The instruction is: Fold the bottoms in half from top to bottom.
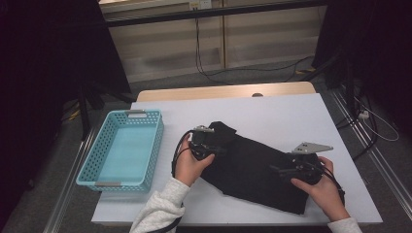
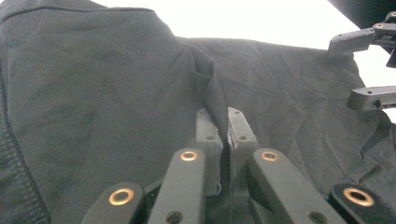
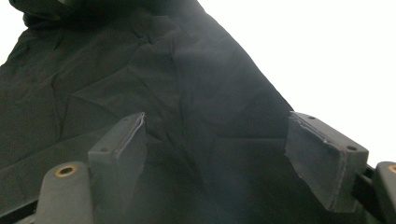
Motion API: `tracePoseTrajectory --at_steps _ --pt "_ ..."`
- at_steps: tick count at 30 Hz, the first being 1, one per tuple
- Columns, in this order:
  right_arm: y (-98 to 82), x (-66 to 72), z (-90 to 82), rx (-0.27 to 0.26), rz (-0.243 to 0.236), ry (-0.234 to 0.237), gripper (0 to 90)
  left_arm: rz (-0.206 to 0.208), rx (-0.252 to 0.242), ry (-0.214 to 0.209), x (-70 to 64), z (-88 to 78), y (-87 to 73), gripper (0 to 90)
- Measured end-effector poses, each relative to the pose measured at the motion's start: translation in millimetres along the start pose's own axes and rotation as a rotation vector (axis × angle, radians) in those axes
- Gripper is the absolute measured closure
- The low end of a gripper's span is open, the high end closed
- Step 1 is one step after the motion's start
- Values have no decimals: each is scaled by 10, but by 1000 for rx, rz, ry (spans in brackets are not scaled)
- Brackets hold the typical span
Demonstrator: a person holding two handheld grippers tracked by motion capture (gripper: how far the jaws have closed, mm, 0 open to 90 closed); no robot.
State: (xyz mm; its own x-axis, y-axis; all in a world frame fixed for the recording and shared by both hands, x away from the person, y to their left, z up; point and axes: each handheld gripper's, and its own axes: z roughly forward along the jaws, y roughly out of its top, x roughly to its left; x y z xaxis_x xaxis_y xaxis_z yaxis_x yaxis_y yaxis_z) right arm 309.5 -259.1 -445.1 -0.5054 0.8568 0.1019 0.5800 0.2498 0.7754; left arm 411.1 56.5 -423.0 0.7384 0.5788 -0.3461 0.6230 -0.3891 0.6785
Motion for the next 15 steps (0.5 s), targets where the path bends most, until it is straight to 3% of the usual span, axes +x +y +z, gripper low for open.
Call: tracePoseTrajectory --at_steps 6,15 --pt "-1 2 -1 -2 0 0 214 -1 -12 -32 -45 10 19 862" --pt "3 5 -6 -4 1 1 214 30 19 -89 -181 81 1 861"
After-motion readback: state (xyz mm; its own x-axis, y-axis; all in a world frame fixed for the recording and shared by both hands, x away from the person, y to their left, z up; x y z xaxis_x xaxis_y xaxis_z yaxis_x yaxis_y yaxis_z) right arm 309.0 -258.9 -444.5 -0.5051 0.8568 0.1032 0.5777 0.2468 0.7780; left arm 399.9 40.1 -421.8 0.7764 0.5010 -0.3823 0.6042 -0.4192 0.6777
